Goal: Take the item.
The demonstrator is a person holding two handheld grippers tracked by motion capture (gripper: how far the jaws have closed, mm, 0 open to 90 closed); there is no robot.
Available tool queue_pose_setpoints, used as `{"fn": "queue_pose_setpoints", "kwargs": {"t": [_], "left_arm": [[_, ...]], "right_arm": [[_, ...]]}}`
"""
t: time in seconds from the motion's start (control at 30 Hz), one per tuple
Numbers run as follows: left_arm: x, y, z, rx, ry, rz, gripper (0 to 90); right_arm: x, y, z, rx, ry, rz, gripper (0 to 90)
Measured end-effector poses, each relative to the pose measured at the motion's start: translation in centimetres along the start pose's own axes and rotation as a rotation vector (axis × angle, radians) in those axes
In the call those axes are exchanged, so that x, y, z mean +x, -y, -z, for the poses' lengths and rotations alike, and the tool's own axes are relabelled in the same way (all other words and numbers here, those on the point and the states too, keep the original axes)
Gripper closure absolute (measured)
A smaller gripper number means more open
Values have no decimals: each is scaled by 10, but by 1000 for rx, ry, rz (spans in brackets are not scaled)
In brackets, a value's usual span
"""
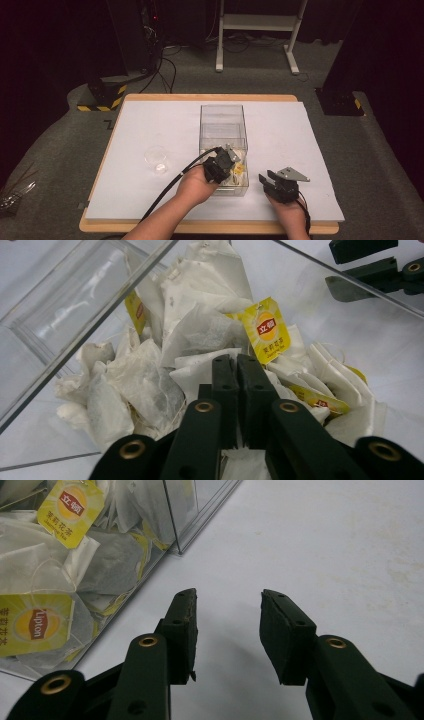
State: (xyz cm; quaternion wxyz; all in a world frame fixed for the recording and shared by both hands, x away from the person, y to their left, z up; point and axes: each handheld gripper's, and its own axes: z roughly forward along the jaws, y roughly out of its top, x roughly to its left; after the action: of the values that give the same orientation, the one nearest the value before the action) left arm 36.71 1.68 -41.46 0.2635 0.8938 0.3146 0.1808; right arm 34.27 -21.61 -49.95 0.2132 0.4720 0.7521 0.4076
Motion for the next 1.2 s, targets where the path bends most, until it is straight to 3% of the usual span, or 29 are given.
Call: {"fn": "queue_pose_setpoints", "kwargs": {"t": [0.7, 1.2], "left_arm": [[32, 43, 30, -283, 96, 106, 900], [52, 64, 56, -455, 117, 185, 900]], "right_arm": [[1, 0, -1, 4, 11, 6, 589], [1, 0, -2, 8, 18, 11, 590]]}}
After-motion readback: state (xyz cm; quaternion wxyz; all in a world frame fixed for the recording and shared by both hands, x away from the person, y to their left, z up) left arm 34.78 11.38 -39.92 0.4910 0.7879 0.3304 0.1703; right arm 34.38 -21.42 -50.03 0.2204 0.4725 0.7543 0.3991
